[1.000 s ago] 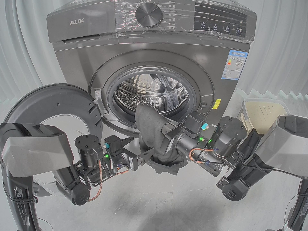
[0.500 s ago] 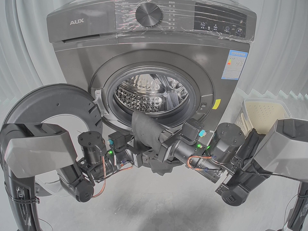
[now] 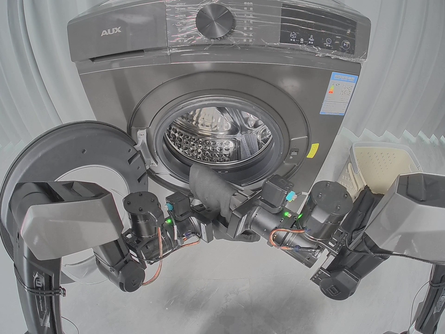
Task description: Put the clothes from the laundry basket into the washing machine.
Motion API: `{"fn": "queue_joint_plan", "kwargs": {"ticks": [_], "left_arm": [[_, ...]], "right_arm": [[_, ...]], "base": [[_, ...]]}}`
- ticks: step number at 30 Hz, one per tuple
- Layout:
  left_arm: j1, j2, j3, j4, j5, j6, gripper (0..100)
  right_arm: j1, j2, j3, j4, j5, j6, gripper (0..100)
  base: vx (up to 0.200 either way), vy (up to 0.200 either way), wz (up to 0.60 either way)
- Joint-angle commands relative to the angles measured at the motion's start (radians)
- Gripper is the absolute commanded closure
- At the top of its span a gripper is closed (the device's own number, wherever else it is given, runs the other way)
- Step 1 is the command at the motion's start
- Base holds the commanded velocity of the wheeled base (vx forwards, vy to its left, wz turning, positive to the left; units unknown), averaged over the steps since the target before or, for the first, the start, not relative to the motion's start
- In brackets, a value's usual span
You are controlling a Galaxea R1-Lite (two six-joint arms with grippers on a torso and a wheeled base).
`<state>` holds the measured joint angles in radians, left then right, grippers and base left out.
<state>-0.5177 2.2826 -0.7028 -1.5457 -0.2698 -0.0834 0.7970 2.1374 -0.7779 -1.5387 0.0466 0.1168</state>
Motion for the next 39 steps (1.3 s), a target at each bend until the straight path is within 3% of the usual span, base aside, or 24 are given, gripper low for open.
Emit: {"fn": "queue_joint_plan", "kwargs": {"ticks": [1, 4, 9, 15, 24, 25, 32, 39], "left_arm": [[0.011, 0.002, -0.003, -0.001, 0.003, -0.004, 100], [0.041, -0.008, -0.001, -0.004, 0.011, -0.004, 100], [0.093, -0.044, -0.026, -0.002, 0.086, -0.013, 100], [0.088, -0.095, -0.017, -0.002, 0.093, -0.019, 100], [0.082, -0.115, -0.001, -0.002, 0.095, -0.029, 100], [0.082, -0.115, 0.002, -0.002, 0.095, -0.029, 100], [0.071, -0.160, 0.054, -0.002, 0.093, -0.032, 100], [0.068, -0.262, 0.120, -0.002, 0.095, -0.062, 100]], "right_arm": [[-0.012, -0.008, 0.000, -0.001, -0.001, 0.001, 100], [-0.022, -0.013, 0.003, 0.000, -0.002, 0.003, 100], [-0.033, -0.013, 0.071, -0.003, 0.001, 0.001, 100], [-0.019, -0.010, 0.181, -0.003, 0.001, 0.000, 100], [-0.015, -0.010, 0.209, -0.003, 0.006, -0.005, 100], [-0.013, -0.011, 0.201, -0.003, 0.001, -0.003, 0], [-0.007, -0.044, 0.261, -0.001, 0.002, -0.006, 0], [-0.005, -0.070, 0.433, 0.000, 0.012, -0.011, 0]], "base": [[0.000, 0.000, 0.00], [0.000, 0.000, 0.00], [0.000, 0.000, 0.00], [0.000, 0.000, 0.00], [0.000, 0.000, 0.00], [0.000, 0.000, 0.00], [0.000, 0.000, 0.00], [0.000, 0.000, 0.00]]}}
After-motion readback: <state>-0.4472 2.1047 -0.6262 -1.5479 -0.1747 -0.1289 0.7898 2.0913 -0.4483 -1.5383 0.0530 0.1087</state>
